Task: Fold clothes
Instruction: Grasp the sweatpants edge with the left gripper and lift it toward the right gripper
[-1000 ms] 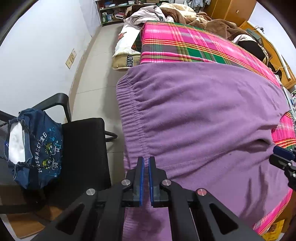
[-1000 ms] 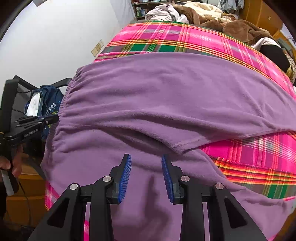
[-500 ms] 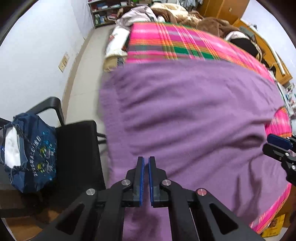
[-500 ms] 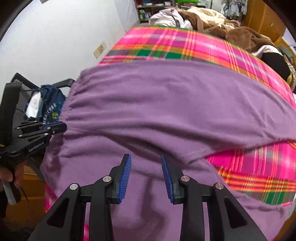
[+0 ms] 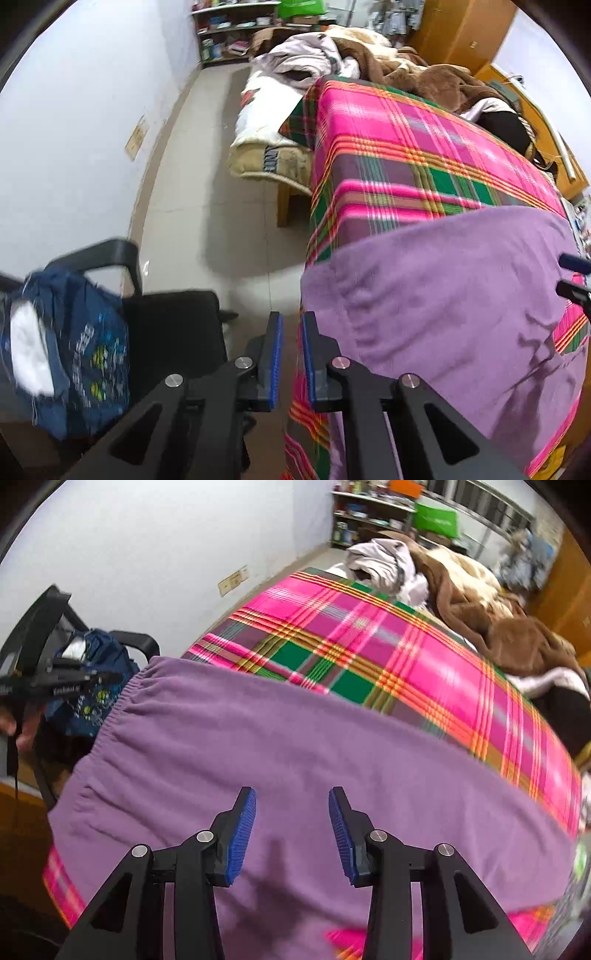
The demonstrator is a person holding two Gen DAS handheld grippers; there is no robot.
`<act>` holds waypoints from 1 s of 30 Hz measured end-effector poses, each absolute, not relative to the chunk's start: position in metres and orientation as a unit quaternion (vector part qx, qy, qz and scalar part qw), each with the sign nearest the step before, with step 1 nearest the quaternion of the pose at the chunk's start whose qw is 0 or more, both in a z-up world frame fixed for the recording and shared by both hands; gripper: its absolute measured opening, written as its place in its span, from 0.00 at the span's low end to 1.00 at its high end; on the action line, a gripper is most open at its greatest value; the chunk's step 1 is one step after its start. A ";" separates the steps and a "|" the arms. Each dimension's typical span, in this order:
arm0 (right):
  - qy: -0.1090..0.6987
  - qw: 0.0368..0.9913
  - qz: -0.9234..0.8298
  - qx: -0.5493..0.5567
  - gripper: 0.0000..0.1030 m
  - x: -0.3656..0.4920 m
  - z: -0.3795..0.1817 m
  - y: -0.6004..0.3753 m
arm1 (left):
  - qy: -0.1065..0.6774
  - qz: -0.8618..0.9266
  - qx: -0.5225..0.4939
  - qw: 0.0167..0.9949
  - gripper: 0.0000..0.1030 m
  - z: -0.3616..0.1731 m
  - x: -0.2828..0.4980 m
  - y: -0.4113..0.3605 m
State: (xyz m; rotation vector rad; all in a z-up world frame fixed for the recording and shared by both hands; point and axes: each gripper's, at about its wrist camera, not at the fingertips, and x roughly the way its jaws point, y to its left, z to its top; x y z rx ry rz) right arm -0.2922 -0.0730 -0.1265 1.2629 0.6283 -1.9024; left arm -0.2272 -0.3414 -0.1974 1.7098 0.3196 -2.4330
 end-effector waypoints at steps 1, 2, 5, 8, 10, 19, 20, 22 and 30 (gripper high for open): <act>0.252 0.382 -0.741 0.491 0.41 -0.298 -0.128 -0.076 | 0.106 -0.815 0.567 0.061 0.11 -0.197 -0.231 -0.343; 0.258 0.387 -0.738 0.489 0.41 -0.305 -0.129 -0.078 | 0.104 -0.818 0.563 0.048 0.14 -0.196 -0.235 -0.344; 0.269 0.403 -0.729 0.485 0.41 -0.322 -0.132 -0.084 | 0.092 -0.827 0.555 0.003 0.16 -0.194 -0.246 -0.342; 0.275 0.419 -0.718 0.484 0.41 -0.339 -0.133 -0.088 | 0.086 -0.827 0.553 -0.047 0.25 -0.194 -0.254 -0.337; 0.279 0.429 -0.710 0.483 0.41 -0.350 -0.134 -0.090 | 0.082 -0.824 0.554 -0.079 0.28 -0.195 -0.259 -0.333; 0.292 0.452 -0.686 0.490 0.41 -0.382 -0.145 -0.089 | 0.048 -0.814 0.566 -0.126 0.29 -0.208 -0.281 -0.319; 0.293 0.453 -0.683 0.492 0.41 -0.385 -0.147 -0.088 | 0.045 -0.813 0.567 -0.126 0.29 -0.209 -0.283 -0.319; 0.295 0.455 -0.678 0.496 0.41 -0.391 -0.151 -0.087 | 0.045 -0.811 0.569 -0.131 0.29 -0.211 -0.286 -0.320; 0.315 0.455 -0.656 0.514 0.41 -0.409 -0.171 -0.086 | 0.056 -0.799 0.580 -0.149 0.31 -0.224 -0.291 -0.326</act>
